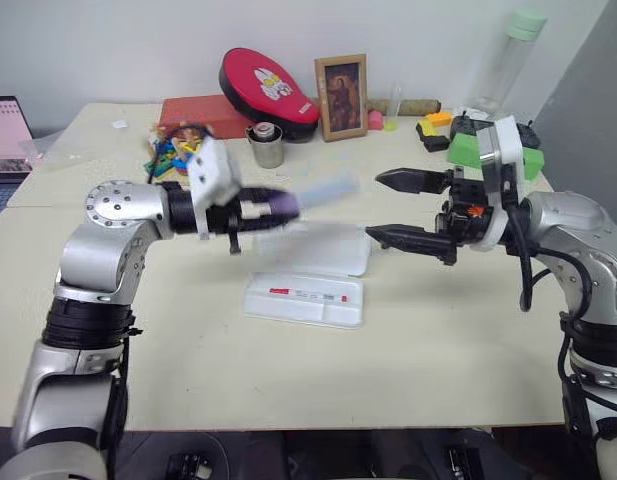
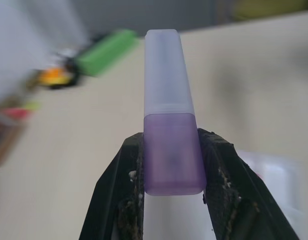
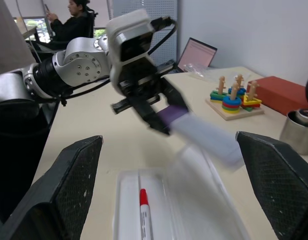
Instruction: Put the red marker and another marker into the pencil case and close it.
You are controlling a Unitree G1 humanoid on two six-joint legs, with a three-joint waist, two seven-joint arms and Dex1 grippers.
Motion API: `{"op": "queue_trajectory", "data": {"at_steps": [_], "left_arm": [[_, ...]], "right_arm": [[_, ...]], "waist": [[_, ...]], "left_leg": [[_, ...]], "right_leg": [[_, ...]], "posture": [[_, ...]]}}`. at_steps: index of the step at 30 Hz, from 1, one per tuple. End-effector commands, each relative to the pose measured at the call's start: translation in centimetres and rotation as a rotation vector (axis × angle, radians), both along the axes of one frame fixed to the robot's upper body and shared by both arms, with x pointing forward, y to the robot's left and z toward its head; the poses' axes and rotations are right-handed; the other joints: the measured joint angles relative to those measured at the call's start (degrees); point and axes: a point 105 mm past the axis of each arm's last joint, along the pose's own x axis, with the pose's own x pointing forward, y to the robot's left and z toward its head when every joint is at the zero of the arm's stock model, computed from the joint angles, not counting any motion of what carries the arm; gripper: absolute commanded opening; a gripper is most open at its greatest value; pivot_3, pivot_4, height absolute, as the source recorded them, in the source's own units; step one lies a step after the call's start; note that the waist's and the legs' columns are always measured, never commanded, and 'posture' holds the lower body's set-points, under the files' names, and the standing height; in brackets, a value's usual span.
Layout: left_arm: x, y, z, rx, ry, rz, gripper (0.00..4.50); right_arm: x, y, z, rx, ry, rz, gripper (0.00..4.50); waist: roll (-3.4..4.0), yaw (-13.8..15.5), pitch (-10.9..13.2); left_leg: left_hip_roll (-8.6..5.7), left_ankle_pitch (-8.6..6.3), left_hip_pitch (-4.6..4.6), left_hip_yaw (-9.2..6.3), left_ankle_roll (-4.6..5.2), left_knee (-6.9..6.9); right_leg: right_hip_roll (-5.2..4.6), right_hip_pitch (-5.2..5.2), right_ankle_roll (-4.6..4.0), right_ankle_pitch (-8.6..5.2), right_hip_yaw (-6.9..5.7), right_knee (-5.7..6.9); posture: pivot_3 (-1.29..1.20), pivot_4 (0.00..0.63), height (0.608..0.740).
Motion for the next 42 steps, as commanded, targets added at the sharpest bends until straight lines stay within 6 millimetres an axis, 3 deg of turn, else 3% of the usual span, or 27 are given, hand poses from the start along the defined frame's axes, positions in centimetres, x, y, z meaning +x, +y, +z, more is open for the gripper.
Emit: {"op": "queue_trajectory", "data": {"at_steps": [1,3,13,21,22,30,34,36,42], "left_arm": [[-0.8,1.7,-3.5,0.265,0.018,-0.127,1.2],[-0.8,2.4,-4.8,0.354,0.04,-0.163,1.2],[1.0,3.3,-6.4,0.479,0.05,-0.138,1.2],[0.4,3.3,-7.3,0.494,0.096,-0.136,1.2],[0.3,3.4,-7.5,0.497,0.099,-0.131,1.9],[0.3,3.7,-7.7,0.494,0.102,-0.083,3.29],[0.7,2.6,-6.7,0.401,0.075,-0.059,4.06],[0.7,0.6,-5.1,0.24,0.075,-0.052,4.49],[1.2,-3.7,-0.1,-0.21,0.058,0.043,4.49]], "right_arm": [[-0.9,-0.4,0.7,0.014,-0.048,-0.033,4.5],[-1.1,-0.4,0.5,0.013,-0.045,-0.044,4.5],[-1.8,-0.3,-0.3,0.002,-0.026,-0.083,4.5],[-1.7,-0.3,-0.6,-0.001,-0.018,-0.088,4.5],[-1.6,-0.3,-0.6,-0.001,-0.017,-0.087,4.5],[-1.0,-0.1,-1.0,-0.009,-0.003,-0.092,4.5],[1.8,-0.9,-2.7,-0.054,0.055,-0.245,4.5],[4.2,-1.8,-4.8,-0.117,0.097,-0.396,4.5],[8.5,-3.8,-9.5,-0.211,0.205,-0.719,4.5]], "waist": [[0.0,-0.04,0.0],[0.01,0.03,0.01],[0.0,0.48,0.01],[0.0,0.41,0.01],[0.0,0.4,0.01],[0.0,0.4,0.01],[0.0,0.39,0.01],[0.0,0.4,0.01],[0.0,0.51,0.01]], "left_leg": [[0.0,0.0,0.0,0.0,0.0,0.0],[0.0,0.0,-0.01,0.03,0.0,0.01],[0.0,0.0,-0.13,0.01,0.01,0.04],[0.01,0.0,-0.13,0.0,0.01,0.03],[0.01,0.0,-0.13,0.0,0.01,0.03],[0.02,0.0,-0.12,0.0,0.01,0.04],[0.01,0.0,-0.12,0.0,0.01,0.06],[0.01,0.0,-0.12,0.0,0.01,0.08],[0.0,0.0,-0.14,-0.01,0.01,0.09]], "right_leg": [[0.0,0.0,0.0,-0.02,0.01,0.01],[0.01,-0.03,0.0,-0.03,0.04,0.01],[0.0,-0.06,0.0,-0.03,0.02,-0.1],[0.01,-0.06,-0.02,-0.02,0.02,-0.08],[0.01,-0.06,-0.02,-0.02,0.02,-0.07],[0.01,-0.06,-0.02,-0.02,0.01,-0.06],[0.01,-0.06,-0.01,-0.02,0.02,-0.05],[0.01,-0.06,-0.01,-0.02,0.02,-0.03],[0.0,-0.06,-0.04,-0.01,0.02,-0.05]], "posture": [[0.0,0.15,0.74],[0.0,0.15,0.74],[0.0,0.15,0.74],[0.0,0.15,0.74],[0.0,0.15,0.74],[0.0,0.15,0.74],[0.0,0.15,0.74],[0.0,0.15,0.74],[0.0,0.15,0.74]]}}
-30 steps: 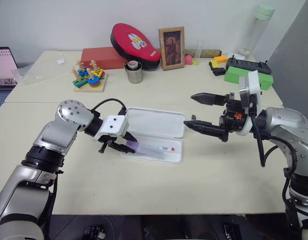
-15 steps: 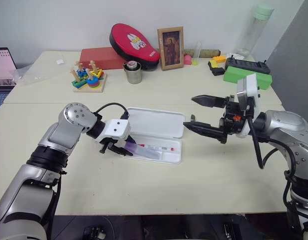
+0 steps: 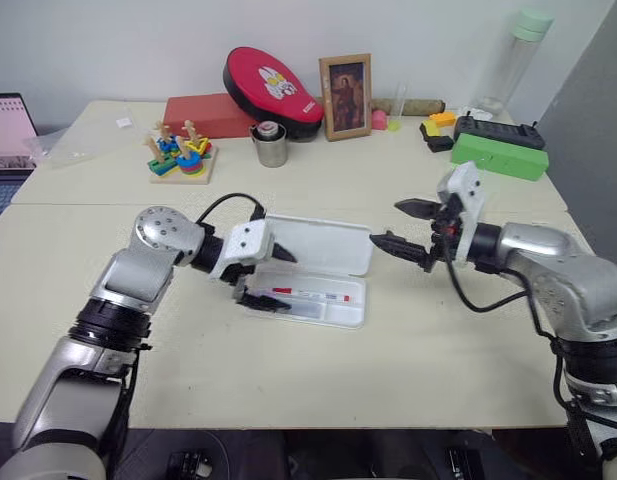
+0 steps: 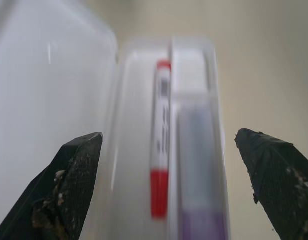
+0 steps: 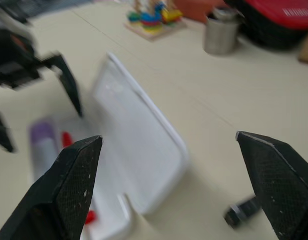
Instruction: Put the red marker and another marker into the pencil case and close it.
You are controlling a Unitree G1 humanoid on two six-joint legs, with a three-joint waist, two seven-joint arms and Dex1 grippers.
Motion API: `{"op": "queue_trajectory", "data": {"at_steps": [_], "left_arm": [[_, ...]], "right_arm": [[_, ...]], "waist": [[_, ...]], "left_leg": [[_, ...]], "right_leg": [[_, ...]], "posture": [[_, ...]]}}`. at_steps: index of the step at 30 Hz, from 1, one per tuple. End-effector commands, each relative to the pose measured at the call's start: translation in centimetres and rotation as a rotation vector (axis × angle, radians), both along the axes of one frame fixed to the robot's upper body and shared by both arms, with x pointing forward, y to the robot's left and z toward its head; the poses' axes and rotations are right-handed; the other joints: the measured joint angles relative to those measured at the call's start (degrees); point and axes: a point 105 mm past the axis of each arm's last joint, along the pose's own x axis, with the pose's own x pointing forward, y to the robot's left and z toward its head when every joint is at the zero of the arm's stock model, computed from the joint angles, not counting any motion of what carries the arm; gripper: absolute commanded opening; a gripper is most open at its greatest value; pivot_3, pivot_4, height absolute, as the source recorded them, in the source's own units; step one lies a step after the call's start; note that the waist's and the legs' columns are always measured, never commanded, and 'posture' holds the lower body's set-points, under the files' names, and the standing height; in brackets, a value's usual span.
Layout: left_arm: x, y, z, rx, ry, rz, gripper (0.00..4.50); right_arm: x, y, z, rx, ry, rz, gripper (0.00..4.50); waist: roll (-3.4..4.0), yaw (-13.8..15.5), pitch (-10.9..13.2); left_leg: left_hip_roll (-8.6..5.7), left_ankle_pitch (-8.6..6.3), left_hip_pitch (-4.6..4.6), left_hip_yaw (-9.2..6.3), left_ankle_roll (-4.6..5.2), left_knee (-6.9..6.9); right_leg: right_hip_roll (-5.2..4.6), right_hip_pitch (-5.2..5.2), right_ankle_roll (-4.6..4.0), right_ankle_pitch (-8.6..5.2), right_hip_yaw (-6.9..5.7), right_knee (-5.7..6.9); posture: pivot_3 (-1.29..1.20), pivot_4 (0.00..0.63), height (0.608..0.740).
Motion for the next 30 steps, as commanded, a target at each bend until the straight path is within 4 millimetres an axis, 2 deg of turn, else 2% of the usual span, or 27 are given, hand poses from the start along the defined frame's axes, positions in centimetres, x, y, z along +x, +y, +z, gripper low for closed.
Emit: {"op": "queue_trajectory", "data": {"at_steps": [1,3,7,11,14,17,19,25,30], "left_arm": [[0.5,-2.1,4.7,-0.329,-0.049,0.119,4.49],[0.7,-2.7,5.2,-0.407,-0.055,0.177,4.49],[0.8,-3.2,5.2,-0.473,-0.045,0.251,4.49],[0.6,-3.4,5.2,-0.498,-0.038,0.277,4.49],[0.7,-3.5,5.4,-0.521,-0.04,0.302,4.49],[0.8,-3.5,5.5,-0.524,-0.048,0.314,4.5],[1.0,-3.4,5.7,-0.525,-0.054,0.32,4.5],[1.5,-2.6,6.3,-0.54,-0.078,0.355,4.5],[1.7,-1.4,6.7,-0.561,-0.077,0.401,4.5]], "right_arm": [[2.9,-1.7,-2.0,-0.049,0.034,-0.256,4.5],[4.1,-2.2,-2.8,-0.008,0.075,-0.377,4.5],[5.4,-1.9,-4.2,0.037,0.12,-0.502,4.5],[5.8,-1.4,-5.0,0.072,0.153,-0.545,4.5],[5.7,-0.1,-6.1,0.044,0.172,-0.535,4.5],[5.4,0.4,-7.1,-0.019,0.174,-0.522,4.05],[5.4,0.4,-7.1,-0.039,0.163,-0.526,3.53],[5.8,0.5,-6.6,-0.027,0.119,-0.549,2.28],[5.9,0.7,-6.3,-0.023,0.101,-0.54,1.0]], "waist": [[0.0,-0.15,0.0],[0.0,-0.34,0.0],[0.0,-0.66,0.0],[0.0,-0.54,0.0],[0.0,-0.4,0.0],[0.0,-0.36,-0.01],[0.01,-0.41,-0.01],[0.01,-0.39,-0.01],[0.0,-0.39,-0.01]], "left_leg": [[0.0,0.0,0.0,-0.01,0.0,0.01],[-0.01,0.0,0.01,-0.01,0.0,0.02],[-0.01,0.01,0.1,0.0,-0.01,0.02],[-0.02,0.01,0.11,-0.01,-0.01,0.02],[-0.02,0.01,0.11,-0.01,-0.01,0.02],[-0.02,0.01,0.11,-0.01,-0.01,0.02],[-0.02,0.01,0.13,-0.01,-0.01,0.02],[-0.02,0.01,0.14,-0.01,-0.01,0.02],[-0.02,0.01,0.14,-0.01,-0.01,0.02]], "right_leg": [[0.0,0.01,-0.05,0.03,-0.01,0.05],[0.0,0.0,-0.05,0.03,-0.01,0.07],[0.01,0.0,-0.06,0.04,0.03,0.27],[0.01,0.01,-0.07,0.04,0.02,0.28],[0.0,0.01,-0.07,0.04,0.02,0.27],[0.0,0.02,-0.07,0.04,0.02,0.27],[0.0,0.02,-0.07,0.04,0.02,0.28],[0.0,0.04,-0.07,0.04,0.02,0.28],[0.0,0.04,-0.07,0.04,0.02,0.27]], "posture": [[0.0,0.15,0.74],[0.0,0.15,0.74],[0.0,0.15,0.74],[0.0,0.15,0.74],[0.0,0.15,0.74],[0.0,0.15,0.74],[0.0,0.15,0.74],[0.0,0.15,0.74],[0.0,0.15,0.74]]}}
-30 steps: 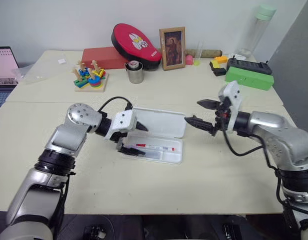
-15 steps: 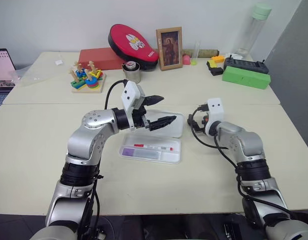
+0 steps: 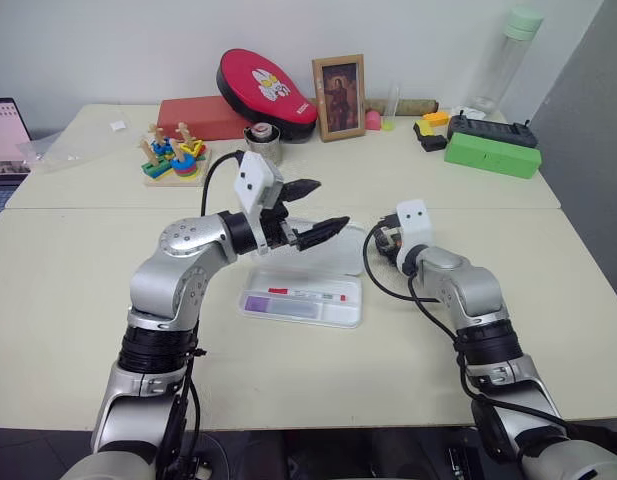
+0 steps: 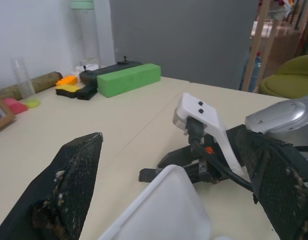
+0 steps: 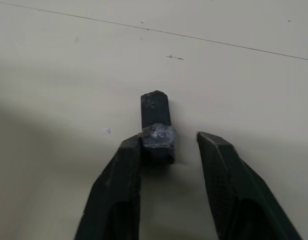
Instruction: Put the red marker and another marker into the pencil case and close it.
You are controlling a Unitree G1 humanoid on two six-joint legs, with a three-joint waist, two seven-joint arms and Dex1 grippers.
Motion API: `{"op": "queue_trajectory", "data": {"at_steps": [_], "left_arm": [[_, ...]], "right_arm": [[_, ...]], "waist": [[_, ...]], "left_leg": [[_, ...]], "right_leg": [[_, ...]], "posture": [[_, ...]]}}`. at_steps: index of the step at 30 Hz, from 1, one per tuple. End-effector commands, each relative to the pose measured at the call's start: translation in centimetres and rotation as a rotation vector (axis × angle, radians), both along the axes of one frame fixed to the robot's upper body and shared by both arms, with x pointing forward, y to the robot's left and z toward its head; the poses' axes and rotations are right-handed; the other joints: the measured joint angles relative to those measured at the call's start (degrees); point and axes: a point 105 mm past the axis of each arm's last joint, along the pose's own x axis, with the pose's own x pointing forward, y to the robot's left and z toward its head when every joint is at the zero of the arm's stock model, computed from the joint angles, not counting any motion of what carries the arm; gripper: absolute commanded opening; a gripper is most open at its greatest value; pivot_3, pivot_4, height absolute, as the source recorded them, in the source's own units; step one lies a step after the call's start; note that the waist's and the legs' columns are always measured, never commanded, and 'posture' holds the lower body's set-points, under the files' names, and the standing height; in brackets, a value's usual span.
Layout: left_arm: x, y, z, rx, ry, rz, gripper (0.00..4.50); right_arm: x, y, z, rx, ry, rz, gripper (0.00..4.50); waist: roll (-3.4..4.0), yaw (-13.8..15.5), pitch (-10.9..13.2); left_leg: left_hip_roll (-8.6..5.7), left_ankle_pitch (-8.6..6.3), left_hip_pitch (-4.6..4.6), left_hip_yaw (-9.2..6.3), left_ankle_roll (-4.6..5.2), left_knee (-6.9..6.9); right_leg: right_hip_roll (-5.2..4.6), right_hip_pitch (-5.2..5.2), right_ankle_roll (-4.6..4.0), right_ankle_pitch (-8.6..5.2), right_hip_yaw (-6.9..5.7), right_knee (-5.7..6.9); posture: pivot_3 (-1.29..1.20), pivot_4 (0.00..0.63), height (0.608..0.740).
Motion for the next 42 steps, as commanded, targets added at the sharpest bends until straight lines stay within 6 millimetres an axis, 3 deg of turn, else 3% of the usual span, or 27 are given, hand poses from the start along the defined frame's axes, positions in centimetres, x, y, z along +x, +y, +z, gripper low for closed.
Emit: {"op": "queue_trajectory", "data": {"at_steps": [1,3,7,10,13,16,19,22,25,34,41,42], "left_arm": [[-0.2,1.1,1.6,-0.025,-0.048,0.025,4.5],[-0.1,1.4,1.3,-0.014,-0.045,0.034,4.5],[-0.3,1.1,1.3,-0.009,-0.045,0.026,4.5],[-0.5,0.8,1.1,-0.002,-0.043,0.006,4.5],[-1.6,0.5,0.5,0.047,-0.035,-0.067,4.5],[-3.3,0.6,-0.7,0.131,-0.017,-0.167,4.5],[-5.4,1.2,-2.7,0.266,0.023,-0.292,4.5],[-6.2,1.9,-4.1,0.376,0.039,-0.351,4.5],[-6.4,2.3,-4.8,0.442,0.032,-0.376,4.5],[-6.6,2.5,-5.1,0.476,0.015,-0.391,4.5],[-6.6,2.5,-5.1,0.469,0.015,-0.381,4.5],[-6.6,2.5,-5.1,0.469,0.015,-0.38,4.5]], "right_arm": [[0.4,-0.5,0.9,-0.011,-0.042,-0.023,0.73],[0.4,-0.6,1.0,-0.01,-0.048,-0.027,0.35],[0.6,-0.8,1.8,0.008,-0.086,-0.024,0.28],[0.8,-1.2,3.7,0.014,-0.17,0.014,0.28],[0.4,-2.5,6.9,0.002,-0.293,0.127,0.28],[-2.2,-2.1,9.1,0.006,-0.34,0.386,0.28],[-7.1,-0.5,9.8,-0.017,-0.311,0.74,0.28],[-10.5,1.5,9.2,-0.042,-0.252,0.968,0.28],[-12.2,3.1,8.1,-0.075,-0.197,1.085,0.28],[-11.8,4.4,2.4,-0.228,-0.023,1.105,0.28],[-11.6,4.4,0.7,-0.237,0.029,1.089,0.28],[-11.5,4.4,0.6,-0.238,0.032,1.083,0.62]], "waist": [[0.0,0.0,0.0],[0.0,0.0,0.0],[0.0,0.07,0.0],[0.0,0.08,0.0],[0.01,0.08,0.01],[0.04,0.11,0.02],[0.03,0.09,0.02],[0.04,-0.35,0.03],[0.04,-0.37,0.03],[0.03,0.16,0.02],[0.03,0.17,0.03],[0.03,0.16,0.03]], "left_leg": [[0.0,0.0,0.0,0.0,0.0,0.0],[0.0,0.0,0.0,0.0,0.0,0.0],[0.0,0.0,0.0,0.0,0.0,0.0],[0.0,0.0,-0.01,0.0,0.0,-0.01],[0.0,0.0,-0.02,0.01,0.0,-0.04],[-0.01,0.0,-0.04,0.02,0.0,-0.07],[0.01,-0.01,-0.04,0.02,0.01,-0.19],[0.03,-0.02,-0.03,0.02,0.02,-0.19],[0.04,-0.01,-0.01,0.03,0.02,-0.1],[0.02,-0.02,-0.1,0.05,0.02,-0.04],[0.03,-0.01,-0.11,0.05,0.02,-0.04],[0.03,-0.01,-0.11,0.05,0.02,-0.04]], "right_leg": [[0.0,0.0,0.0,0.0,0.0,0.0],[0.0,0.0,0.0,0.0,0.0,-0.01],[0.0,0.0,0.0,0.0,0.0,-0.01],[0.0,-0.01,0.0,0.0,0.0,-0.02],[0.0,-0.01,0.0,0.0,0.0,-0.05],[-0.01,-0.02,0.01,0.0,0.0,-0.13],[0.0,-0.01,0.0,-0.02,-0.02,-0.25],[0.0,0.02,0.0,-0.04,-0.02,-0.33],[0.0,0.04,0.22,-0.16,0.0,-0.32],[0.0,0.02,0.31,-0.13,0.04,-0.45],[0.0,0.02,0.29,-0.12,0.03,-0.47],[0.0,0.02,0.29,-0.12,0.03,-0.46]], "posture": [[0.0,0.15,0.74],[0.0,0.15,0.74],[0.0,0.15,0.74],[0.0,0.15,0.74],[0.0,0.15,0.74],[0.0,0.15,0.74],[0.0,0.15,0.74],[0.0,0.15,0.74],[0.0,0.15,0.74],[0.0,0.15,0.74],[0.0,0.15,0.74],[0.0,0.15,0.74]]}}
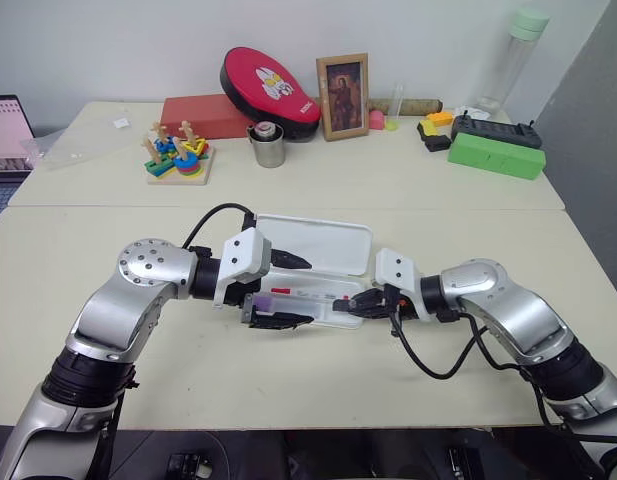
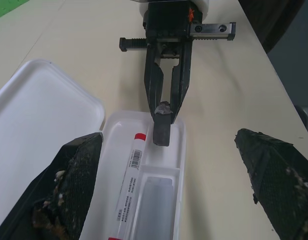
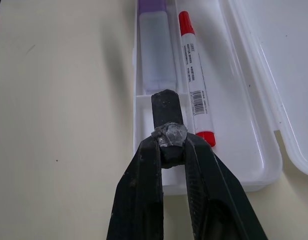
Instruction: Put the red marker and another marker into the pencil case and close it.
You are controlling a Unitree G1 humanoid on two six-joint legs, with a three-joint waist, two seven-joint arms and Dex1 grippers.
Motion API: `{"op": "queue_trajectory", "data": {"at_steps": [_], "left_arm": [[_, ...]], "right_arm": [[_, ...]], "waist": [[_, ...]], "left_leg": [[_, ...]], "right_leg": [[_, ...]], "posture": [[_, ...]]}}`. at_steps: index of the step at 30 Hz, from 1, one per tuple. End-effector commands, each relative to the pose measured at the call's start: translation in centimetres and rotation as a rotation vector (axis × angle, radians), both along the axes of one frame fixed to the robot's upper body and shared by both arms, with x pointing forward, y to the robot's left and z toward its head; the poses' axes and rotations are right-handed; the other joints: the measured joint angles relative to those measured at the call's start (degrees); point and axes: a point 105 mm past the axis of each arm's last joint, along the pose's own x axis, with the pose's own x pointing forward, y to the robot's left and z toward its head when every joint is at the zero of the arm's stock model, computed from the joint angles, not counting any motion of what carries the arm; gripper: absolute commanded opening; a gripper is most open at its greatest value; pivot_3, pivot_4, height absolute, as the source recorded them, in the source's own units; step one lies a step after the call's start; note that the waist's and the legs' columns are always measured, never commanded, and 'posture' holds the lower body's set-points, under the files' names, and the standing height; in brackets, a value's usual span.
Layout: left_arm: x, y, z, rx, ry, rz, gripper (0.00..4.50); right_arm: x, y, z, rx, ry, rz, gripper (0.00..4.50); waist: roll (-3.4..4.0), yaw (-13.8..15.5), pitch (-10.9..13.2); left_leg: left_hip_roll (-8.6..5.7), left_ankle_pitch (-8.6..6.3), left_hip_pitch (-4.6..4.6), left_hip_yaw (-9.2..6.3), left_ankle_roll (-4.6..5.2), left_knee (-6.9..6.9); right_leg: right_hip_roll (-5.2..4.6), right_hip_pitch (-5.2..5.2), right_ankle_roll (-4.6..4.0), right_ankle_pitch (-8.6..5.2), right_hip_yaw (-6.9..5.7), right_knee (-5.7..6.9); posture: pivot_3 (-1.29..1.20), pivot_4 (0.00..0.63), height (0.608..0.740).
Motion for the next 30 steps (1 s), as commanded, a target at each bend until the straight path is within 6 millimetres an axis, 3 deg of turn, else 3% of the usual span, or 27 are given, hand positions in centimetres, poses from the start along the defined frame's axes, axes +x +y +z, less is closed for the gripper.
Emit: {"op": "queue_trajectory", "data": {"at_steps": [1,12,15,18,20,21,27,30], "left_arm": [[-0.1,-0.1,0.7,-0.007,-0.037,-0.002,4.5],[0.1,-0.5,1.3,-0.091,-0.048,0.088,4.5],[0.1,0.1,2.1,-0.149,-0.056,0.167,4.5],[0.3,1.3,3.7,-0.249,-0.065,0.275,4.5],[0.7,2.5,5.0,-0.353,-0.078,0.378,4.5],[0.8,3.0,5.3,-0.381,-0.081,0.42,4.5],[0.1,4.6,5.4,-0.452,-0.082,0.57,4.5],[0.0,5.2,5.5,-0.462,-0.094,0.612,4.5]], "right_arm": [[0.2,0.3,-0.1,0.001,-0.019,0.003,0.97],[0.5,0.6,1.5,0.054,-0.031,0.018,3.67],[0.5,0.9,3.3,0.117,-0.041,0.047,4.45],[1.0,1.9,8.0,0.334,-0.057,0.072,4.35],[4.2,2.2,11.4,0.479,-0.106,-0.06,3.92],[5.8,2.1,12.1,0.496,-0.125,-0.131,3.7],[12.7,2.1,12.5,0.416,-0.19,-0.426,1.94],[14.1,2.9,11.3,0.335,-0.178,-0.457,1.25]], "waist": [[0.0,0.0,0.0],[0.0,0.0,0.0],[0.0,-0.02,0.0],[-0.01,-0.2,0.01],[-0.01,-0.74,0.01],[-0.02,-1.04,0.02],[-0.18,-0.9,-0.08],[-0.17,-0.98,-0.06]], "left_leg": [[0.0,0.0,0.0,0.0,0.0,0.0],[0.01,0.0,0.0,-0.01,0.0,0.01],[0.01,0.0,0.0,-0.01,0.0,0.01],[0.01,0.0,0.01,-0.02,0.0,0.01],[0.02,0.0,0.03,-0.01,0.0,0.02],[0.03,0.01,0.05,-0.01,-0.01,0.04],[-0.01,0.0,0.18,-0.03,-0.01,0.03],[-0.01,0.01,0.16,0.01,-0.01,-0.02]], "right_leg": [[0.0,0.0,0.0,0.0,0.0,0.0],[0.0,0.01,-0.02,0.01,0.0,0.02],[0.0,0.01,-0.03,0.02,0.0,0.02],[0.0,0.0,-0.04,0.03,-0.01,0.05],[0.01,0.0,-0.07,0.05,0.01,0.15],[0.01,0.0,-0.08,0.05,0.0,0.23],[-0.01,0.09,-0.25,0.12,-0.01,0.27],[-0.01,0.01,-0.27,0.13,0.01,0.3]], "posture": [[0.0,0.15,0.74],[0.0,0.15,0.74],[0.0,0.15,0.74],[0.0,0.15,0.74],[0.0,0.15,0.74],[0.0,0.15,0.74],[0.0,0.15,0.74],[0.0,0.15,0.74]]}}
